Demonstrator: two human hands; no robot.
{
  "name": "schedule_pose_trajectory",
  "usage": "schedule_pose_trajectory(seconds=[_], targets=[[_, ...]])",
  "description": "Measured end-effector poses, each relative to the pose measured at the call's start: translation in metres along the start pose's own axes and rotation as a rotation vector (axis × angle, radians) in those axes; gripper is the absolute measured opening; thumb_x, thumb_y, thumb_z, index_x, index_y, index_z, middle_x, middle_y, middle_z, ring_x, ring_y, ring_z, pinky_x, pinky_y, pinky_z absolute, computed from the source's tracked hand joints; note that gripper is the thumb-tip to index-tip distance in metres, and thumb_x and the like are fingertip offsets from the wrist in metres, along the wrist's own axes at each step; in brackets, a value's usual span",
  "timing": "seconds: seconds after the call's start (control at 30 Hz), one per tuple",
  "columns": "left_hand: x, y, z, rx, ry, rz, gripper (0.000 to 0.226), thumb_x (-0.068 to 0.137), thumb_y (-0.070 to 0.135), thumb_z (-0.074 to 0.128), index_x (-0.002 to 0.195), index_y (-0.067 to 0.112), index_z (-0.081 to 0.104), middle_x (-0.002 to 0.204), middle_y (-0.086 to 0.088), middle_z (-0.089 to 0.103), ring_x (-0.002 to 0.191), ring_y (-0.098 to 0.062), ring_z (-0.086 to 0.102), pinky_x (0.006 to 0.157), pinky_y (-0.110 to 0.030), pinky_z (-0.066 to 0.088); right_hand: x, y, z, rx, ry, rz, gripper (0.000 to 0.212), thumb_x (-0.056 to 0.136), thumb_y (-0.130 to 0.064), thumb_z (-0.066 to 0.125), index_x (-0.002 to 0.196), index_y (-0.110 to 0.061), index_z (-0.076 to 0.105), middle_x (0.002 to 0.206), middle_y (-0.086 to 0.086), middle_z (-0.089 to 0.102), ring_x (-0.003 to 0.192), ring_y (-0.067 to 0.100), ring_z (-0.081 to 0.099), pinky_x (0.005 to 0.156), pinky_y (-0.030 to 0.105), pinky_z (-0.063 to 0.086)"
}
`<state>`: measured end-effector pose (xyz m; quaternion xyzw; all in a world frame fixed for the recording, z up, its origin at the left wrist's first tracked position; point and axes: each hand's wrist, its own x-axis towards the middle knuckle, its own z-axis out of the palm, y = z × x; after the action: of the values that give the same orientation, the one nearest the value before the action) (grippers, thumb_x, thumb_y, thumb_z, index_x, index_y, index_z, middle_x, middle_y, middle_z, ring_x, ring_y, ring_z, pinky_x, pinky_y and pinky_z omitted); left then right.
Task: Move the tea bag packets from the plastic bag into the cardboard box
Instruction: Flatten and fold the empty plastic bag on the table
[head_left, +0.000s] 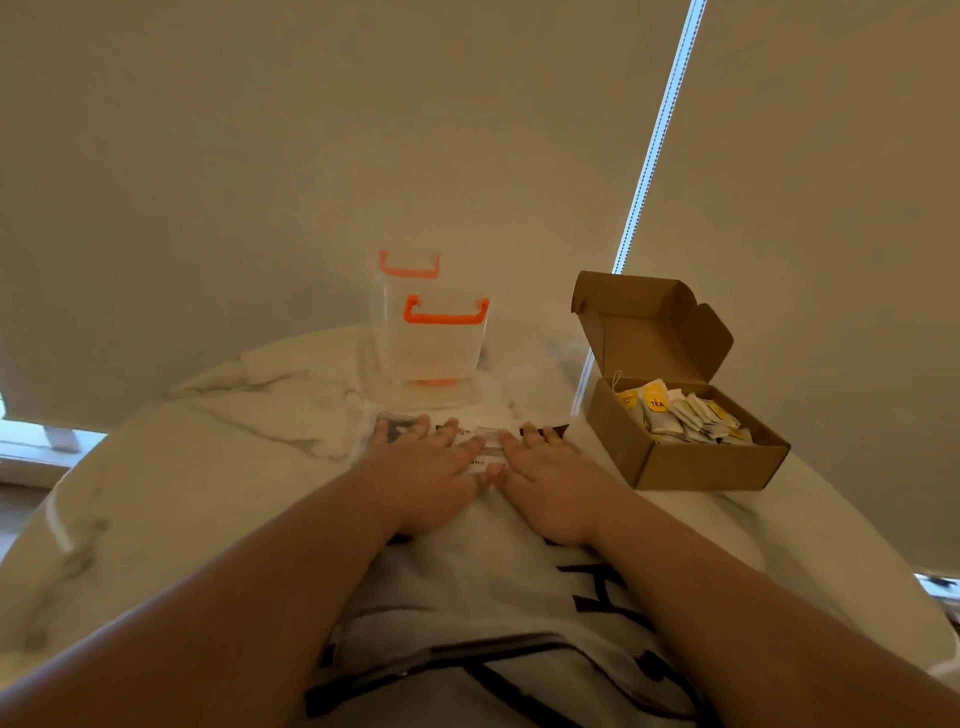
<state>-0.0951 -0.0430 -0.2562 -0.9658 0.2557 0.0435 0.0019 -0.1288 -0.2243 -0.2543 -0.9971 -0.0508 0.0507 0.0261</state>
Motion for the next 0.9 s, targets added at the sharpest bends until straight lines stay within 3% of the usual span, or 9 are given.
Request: schedule_pose_trajectory(seconds=[0.13,0.27,0.4,0.53,0.67,0.8,0.9], targets=[[-0.002,0.001,-0.001,-0.017,0.008,-0.038,0.054,0.099,0.056,0.010,0.151,0.047,-0.003,0.163,0.008,-0.007,0.150,-0.026,-0.006,0.116,-0.062,-0.003,0.003,0.001,-0.001,-0.005,-0.020,0.042,0.062,0.100,-0.057,0.012,0.155,-0.034,-0.002,0.164,0.011,-0.004,0.150,0.033,-0.004,0.122,0.046,0.002],[-0.002,0.002,-0.002,0.008,-0.028,-0.029,0.054,0.095,0.062,0.009,0.146,0.055,-0.010,0.163,0.010,-0.010,0.150,-0.027,-0.007,0.110,-0.071,-0.004,0.000,0.003,0.000,-0.011,-0.043,0.004,0.056,0.100,-0.056,0.011,0.152,-0.045,-0.005,0.164,0.006,-0.007,0.149,0.036,-0.008,0.121,0.048,-0.002],[0.003,-0.003,0.000,-0.011,-0.007,-0.119,0.066,0.087,0.075,0.015,0.147,0.054,-0.003,0.163,0.009,-0.005,0.150,-0.026,-0.003,0.111,-0.069,-0.001,0.004,0.006,-0.001,-0.010,-0.035,0.069,0.060,0.099,-0.056,0.013,0.154,-0.038,-0.003,0.164,0.007,-0.004,0.149,0.037,-0.005,0.120,0.054,0.001],[0.007,-0.013,0.000,-0.023,0.012,-0.186,0.082,0.081,0.084,0.015,0.152,0.044,0.005,0.164,0.003,0.001,0.150,-0.029,0.003,0.117,-0.059,0.005,0.009,0.012,0.001,0.011,0.006,0.149,0.067,0.097,-0.056,0.014,0.156,-0.026,0.003,0.164,0.013,0.002,0.150,0.034,0.002,0.121,0.050,0.008],[0.005,-0.029,0.003,-0.069,0.042,-0.199,0.083,0.081,0.084,0.013,0.152,0.041,0.010,0.164,0.007,0.004,0.150,-0.025,0.005,0.117,-0.059,0.009,0.009,0.017,0.001,0.033,0.009,0.138,0.072,0.095,-0.062,0.015,0.156,-0.026,0.006,0.164,0.011,0.004,0.150,0.031,0.004,0.121,0.049,0.008],[-0.020,-0.035,-0.018,-0.030,0.103,-0.109,0.085,0.084,0.075,0.041,0.154,0.037,0.010,0.164,0.001,0.002,0.150,-0.028,-0.001,0.118,-0.059,0.009,-0.005,0.016,-0.011,0.165,0.106,0.112,0.080,0.091,-0.073,0.022,0.155,-0.027,0.012,0.164,0.007,0.003,0.151,0.028,-0.002,0.119,0.053,0.007],[-0.062,-0.021,-0.042,-0.229,0.228,-0.049,0.086,0.084,0.071,0.047,0.154,0.037,0.011,0.163,0.005,0.007,0.150,-0.022,0.009,0.120,-0.051,0.016,-0.044,0.011,-0.034,0.242,0.186,-0.010,0.077,0.093,-0.068,0.030,0.156,-0.029,0.010,0.165,0.001,-0.002,0.151,0.020,-0.005,0.120,0.045,0.009]])
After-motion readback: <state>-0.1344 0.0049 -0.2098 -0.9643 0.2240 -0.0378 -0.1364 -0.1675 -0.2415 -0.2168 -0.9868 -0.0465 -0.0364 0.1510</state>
